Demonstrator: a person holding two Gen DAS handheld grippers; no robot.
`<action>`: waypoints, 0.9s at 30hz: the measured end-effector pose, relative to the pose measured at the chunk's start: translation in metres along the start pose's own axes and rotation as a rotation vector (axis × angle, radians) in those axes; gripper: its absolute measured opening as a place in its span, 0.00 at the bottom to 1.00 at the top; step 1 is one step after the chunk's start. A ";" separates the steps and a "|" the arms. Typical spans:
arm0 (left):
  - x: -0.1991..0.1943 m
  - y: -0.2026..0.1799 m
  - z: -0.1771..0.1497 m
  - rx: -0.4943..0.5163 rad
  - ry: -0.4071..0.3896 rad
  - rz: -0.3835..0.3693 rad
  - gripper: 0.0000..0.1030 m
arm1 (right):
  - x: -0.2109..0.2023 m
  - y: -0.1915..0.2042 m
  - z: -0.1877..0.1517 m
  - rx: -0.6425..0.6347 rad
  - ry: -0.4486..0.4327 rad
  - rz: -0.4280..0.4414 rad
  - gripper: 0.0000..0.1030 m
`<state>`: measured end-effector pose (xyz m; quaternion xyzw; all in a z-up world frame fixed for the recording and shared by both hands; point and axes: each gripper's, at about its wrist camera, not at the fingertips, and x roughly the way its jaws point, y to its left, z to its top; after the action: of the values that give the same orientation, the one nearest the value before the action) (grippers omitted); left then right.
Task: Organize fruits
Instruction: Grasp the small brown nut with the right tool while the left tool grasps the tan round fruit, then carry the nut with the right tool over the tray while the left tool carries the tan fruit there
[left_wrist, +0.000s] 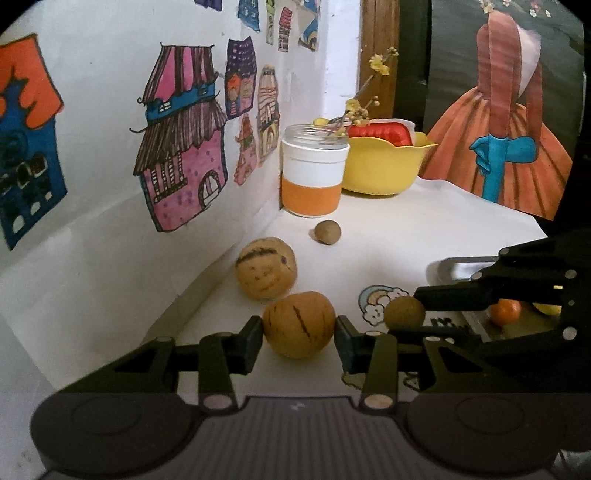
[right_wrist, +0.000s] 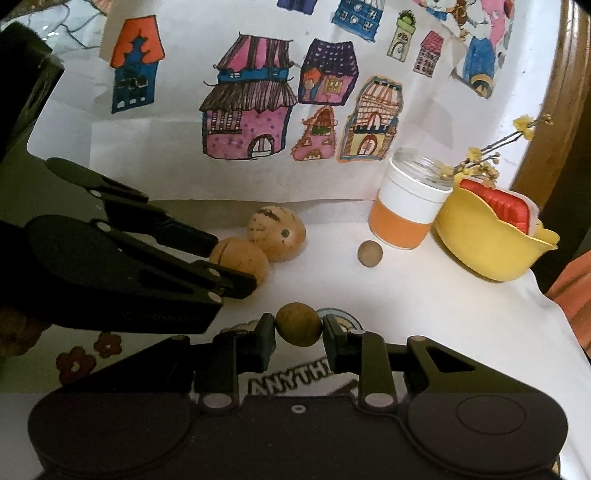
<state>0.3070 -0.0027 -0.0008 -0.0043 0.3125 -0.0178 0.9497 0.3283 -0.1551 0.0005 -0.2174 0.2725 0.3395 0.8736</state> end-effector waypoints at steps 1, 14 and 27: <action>-0.002 -0.001 -0.001 0.000 0.001 -0.003 0.44 | -0.003 0.000 -0.002 0.002 0.000 -0.002 0.29; -0.031 -0.022 -0.017 0.028 0.007 -0.034 0.44 | -0.066 0.001 -0.033 0.060 -0.043 -0.051 0.29; -0.049 -0.056 -0.030 0.087 0.009 -0.077 0.43 | -0.124 0.004 -0.073 0.118 -0.070 -0.106 0.29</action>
<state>0.2485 -0.0565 0.0052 0.0249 0.3152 -0.0681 0.9463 0.2242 -0.2525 0.0215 -0.1675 0.2495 0.2836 0.9106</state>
